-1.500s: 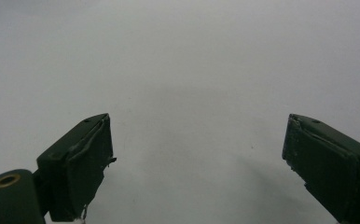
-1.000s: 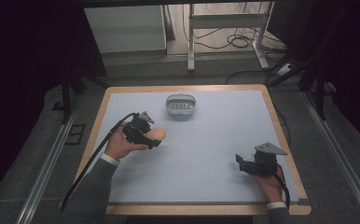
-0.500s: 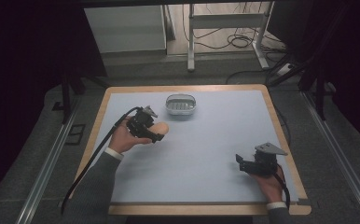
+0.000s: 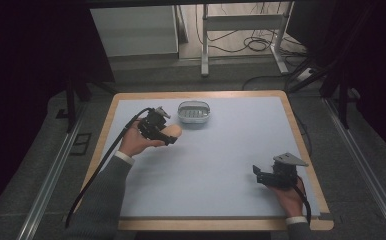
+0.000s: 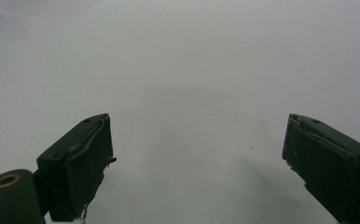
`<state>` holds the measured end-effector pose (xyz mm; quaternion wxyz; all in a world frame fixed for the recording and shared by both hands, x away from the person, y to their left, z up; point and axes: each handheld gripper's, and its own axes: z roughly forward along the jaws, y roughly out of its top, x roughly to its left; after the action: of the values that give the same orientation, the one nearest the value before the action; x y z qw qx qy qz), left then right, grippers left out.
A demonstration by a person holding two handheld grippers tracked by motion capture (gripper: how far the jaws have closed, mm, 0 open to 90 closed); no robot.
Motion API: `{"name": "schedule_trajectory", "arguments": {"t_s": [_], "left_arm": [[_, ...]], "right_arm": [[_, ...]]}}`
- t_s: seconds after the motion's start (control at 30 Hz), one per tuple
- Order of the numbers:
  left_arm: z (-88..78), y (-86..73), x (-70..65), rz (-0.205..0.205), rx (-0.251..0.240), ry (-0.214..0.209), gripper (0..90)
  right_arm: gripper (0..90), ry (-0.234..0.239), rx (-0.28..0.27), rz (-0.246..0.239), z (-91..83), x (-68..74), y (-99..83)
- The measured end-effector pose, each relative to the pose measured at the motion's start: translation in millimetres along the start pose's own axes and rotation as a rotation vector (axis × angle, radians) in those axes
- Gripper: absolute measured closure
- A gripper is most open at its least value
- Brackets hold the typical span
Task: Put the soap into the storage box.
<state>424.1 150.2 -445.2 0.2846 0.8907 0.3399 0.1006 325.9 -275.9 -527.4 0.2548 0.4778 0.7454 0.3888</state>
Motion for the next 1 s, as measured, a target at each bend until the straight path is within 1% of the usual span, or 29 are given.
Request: {"name": "schedule_trajectory", "arguments": {"t_s": [0.1, 0.17, 0.33, 0.6, 0.77, 1.0], "left_arm": [[1.9, 2.9, 3.7, -0.007, -0.004, -0.004, 32.8], [4.2, 4.7, 6.9, -0.008, 0.008, 0.001, 32.7], [6.4, 10.5, 13.2, -0.016, 0.008, 0.0, 32.8], [9.7, 19.3, 17.3, -0.014, 0.001, -0.01, 32.8], [12.0, 25.3, 19.6, -0.009, -0.004, -0.009, 32.8], [15.7, 32.4, 24.2, -0.01, 0.004, -0.005, 32.8]], "right_arm": [[8.5, 0.0, 0.001, 0.0, 0.1, 0.1, 0.0], [8.6, -0.001, 0.002, 0.001, 0.2, 0.1, 0.1], [8.5, 0.0, 0.003, 0.001, 0.4, -0.1, 0.1], [8.5, -0.002, 0.007, 0.002, 0.8, -0.2, 0.2], [8.5, -0.001, 0.005, 0.007, 0.5, -0.3, 0.2], [8.5, 0.0, 0.005, 0.008, 0.5, -0.3, 0.2]]}}
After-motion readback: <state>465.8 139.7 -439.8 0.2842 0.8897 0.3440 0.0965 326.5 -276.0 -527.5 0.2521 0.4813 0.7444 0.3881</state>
